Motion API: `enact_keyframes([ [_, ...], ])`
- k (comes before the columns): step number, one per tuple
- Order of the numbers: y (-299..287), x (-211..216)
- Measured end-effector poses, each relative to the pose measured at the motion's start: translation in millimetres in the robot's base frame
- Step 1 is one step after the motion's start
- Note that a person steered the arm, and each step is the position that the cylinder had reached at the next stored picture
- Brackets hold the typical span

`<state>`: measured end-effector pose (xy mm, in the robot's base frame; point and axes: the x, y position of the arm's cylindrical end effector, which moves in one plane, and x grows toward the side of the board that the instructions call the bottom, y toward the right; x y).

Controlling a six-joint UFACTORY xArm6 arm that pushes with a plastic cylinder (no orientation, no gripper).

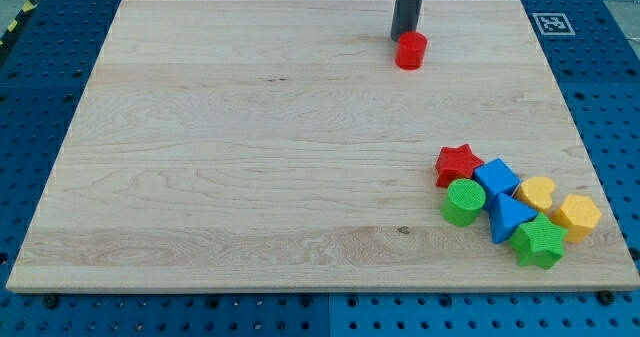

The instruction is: Drag the red circle into the group of blocks

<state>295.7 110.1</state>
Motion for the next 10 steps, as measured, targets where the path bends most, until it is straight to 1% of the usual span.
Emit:
enact_keyframes([
  [3,35,127],
  [6,33,140],
  [8,12,140],
  [9,15,144],
  [10,33,160],
])
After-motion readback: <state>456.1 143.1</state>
